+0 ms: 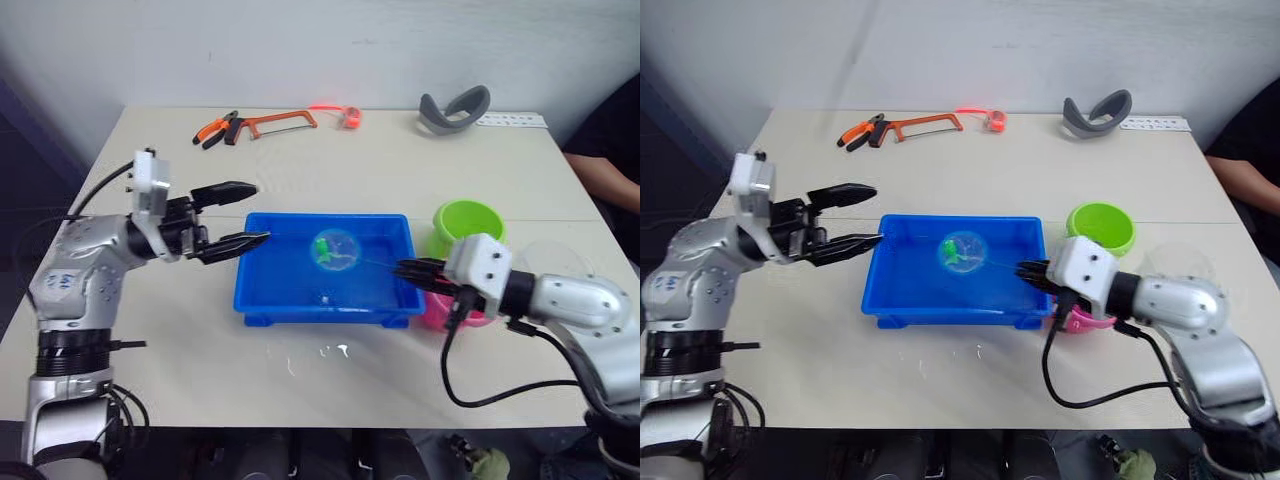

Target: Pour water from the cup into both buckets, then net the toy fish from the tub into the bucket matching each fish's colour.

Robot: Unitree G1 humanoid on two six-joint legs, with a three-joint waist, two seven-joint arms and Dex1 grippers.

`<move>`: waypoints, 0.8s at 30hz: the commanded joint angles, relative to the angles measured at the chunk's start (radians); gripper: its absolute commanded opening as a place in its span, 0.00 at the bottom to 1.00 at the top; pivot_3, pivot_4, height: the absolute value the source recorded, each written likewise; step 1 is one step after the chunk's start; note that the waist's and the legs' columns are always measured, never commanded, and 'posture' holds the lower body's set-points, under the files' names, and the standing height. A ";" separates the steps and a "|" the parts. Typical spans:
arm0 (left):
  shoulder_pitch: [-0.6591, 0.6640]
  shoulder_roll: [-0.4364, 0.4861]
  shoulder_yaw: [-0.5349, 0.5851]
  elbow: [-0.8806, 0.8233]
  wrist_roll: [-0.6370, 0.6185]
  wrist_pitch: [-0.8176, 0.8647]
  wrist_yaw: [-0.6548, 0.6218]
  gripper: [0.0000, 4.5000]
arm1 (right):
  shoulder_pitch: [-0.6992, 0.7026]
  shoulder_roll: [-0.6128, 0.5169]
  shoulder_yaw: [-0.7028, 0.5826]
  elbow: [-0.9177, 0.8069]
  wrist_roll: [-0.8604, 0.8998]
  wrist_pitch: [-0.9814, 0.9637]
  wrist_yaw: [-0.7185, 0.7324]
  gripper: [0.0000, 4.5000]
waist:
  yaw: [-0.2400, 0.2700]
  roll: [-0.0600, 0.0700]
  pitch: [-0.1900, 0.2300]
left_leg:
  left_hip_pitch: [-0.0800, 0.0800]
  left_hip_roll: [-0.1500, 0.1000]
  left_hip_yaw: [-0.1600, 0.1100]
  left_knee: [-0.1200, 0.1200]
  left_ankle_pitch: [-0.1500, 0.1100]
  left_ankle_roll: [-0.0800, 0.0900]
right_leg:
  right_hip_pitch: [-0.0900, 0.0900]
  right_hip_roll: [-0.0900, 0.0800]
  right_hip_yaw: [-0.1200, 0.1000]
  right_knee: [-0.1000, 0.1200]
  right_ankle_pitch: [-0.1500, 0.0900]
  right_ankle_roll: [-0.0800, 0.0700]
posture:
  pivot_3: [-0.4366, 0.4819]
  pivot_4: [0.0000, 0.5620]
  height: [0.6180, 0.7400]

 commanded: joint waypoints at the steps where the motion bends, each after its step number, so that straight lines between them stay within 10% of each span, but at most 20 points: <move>1: -0.042 -0.044 -0.024 -0.020 -0.024 0.017 0.026 0.99 | 0.037 -0.022 -0.152 -0.089 0.087 0.038 -0.022 0.00 | 0.003 0.000 0.000 | 0.000 0.000 0.000 0.000 0.000 0.000 | 0.000 0.000 0.000 0.000 0.000 0.000 | 0.48 0.27 1.00; 12: -0.148 -0.195 -0.126 0.077 0.040 -0.007 0.061 0.99 | 0.237 -0.185 -0.529 0.065 0.012 -0.088 0.068 0.00 | 0.012 0.000 0.000 | 0.001 -0.002 0.000 0.000 0.002 0.002 | 0.002 0.000 0.000 -0.001 0.001 0.002 | 0.48 0.27 1.00; 24: -0.155 -0.265 -0.187 0.115 0.100 -0.053 0.066 0.99 | 0.159 -0.311 -0.387 0.601 -0.320 -0.667 -0.052 0.00 | 0.006 0.000 0.000 | 0.002 -0.003 0.001 0.000 0.002 0.002 | 0.003 -0.001 0.000 0.000 0.001 0.002 | 0.48 0.27 1.00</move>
